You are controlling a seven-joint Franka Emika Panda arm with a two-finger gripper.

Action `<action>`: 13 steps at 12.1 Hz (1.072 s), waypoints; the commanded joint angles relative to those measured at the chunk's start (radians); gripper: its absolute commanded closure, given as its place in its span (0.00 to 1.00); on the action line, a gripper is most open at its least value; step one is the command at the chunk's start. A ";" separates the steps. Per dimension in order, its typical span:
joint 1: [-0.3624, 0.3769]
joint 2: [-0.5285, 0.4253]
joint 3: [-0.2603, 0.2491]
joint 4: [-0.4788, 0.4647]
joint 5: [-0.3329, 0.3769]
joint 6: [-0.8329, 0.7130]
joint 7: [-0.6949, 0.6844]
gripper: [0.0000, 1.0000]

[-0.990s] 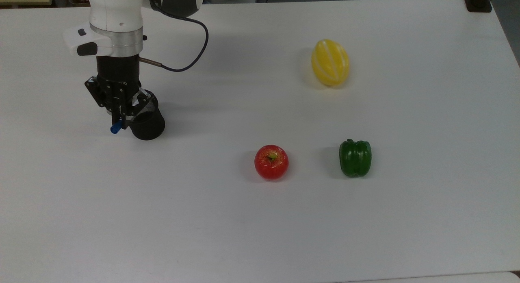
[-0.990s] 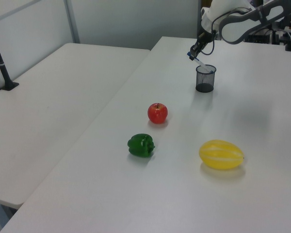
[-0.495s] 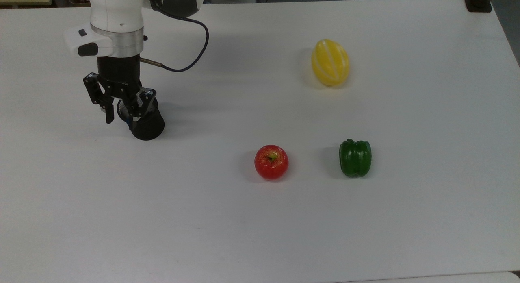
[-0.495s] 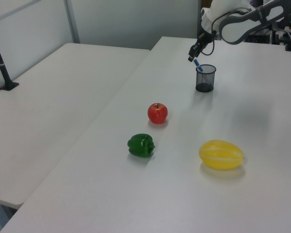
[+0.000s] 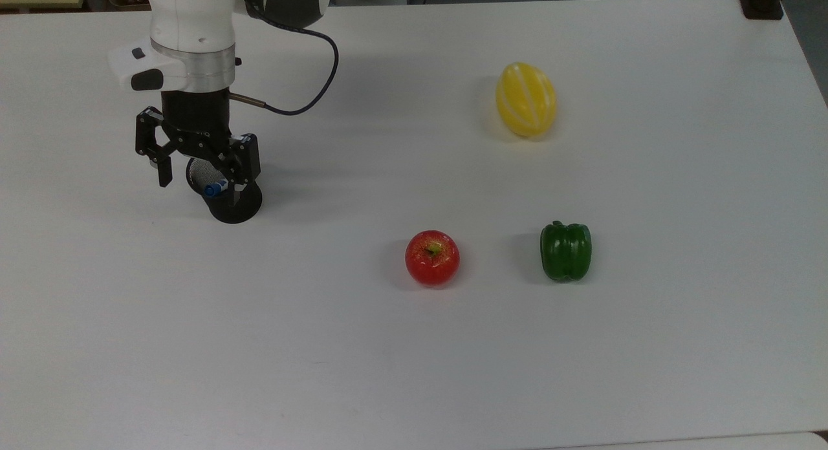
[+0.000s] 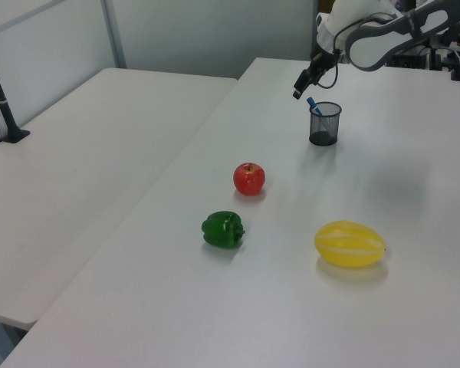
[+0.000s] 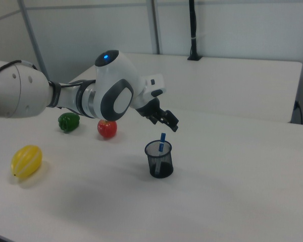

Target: Place marker

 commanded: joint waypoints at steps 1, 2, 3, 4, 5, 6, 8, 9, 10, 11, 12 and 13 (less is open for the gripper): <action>0.027 -0.024 -0.003 -0.002 -0.018 -0.004 0.025 0.00; 0.050 -0.027 -0.003 0.013 -0.018 -0.032 0.019 0.00; 0.078 -0.033 -0.003 0.043 -0.021 -0.094 0.019 0.00; 0.099 -0.038 0.002 0.075 -0.021 -0.158 0.019 0.00; 0.134 -0.050 0.003 0.099 -0.021 -0.235 0.019 0.00; 0.174 -0.073 0.003 0.115 -0.021 -0.322 0.017 0.00; 0.240 -0.145 0.003 0.121 -0.018 -0.500 0.014 0.00; 0.275 -0.179 0.003 0.121 -0.018 -0.589 0.016 0.00; 0.303 -0.208 0.003 0.121 -0.012 -0.676 0.014 0.00; 0.334 -0.235 0.003 0.120 -0.008 -0.753 0.013 0.00; 0.348 -0.266 0.002 0.118 -0.001 -0.822 0.013 0.00; 0.355 -0.292 -0.004 0.118 0.002 -0.879 0.007 0.00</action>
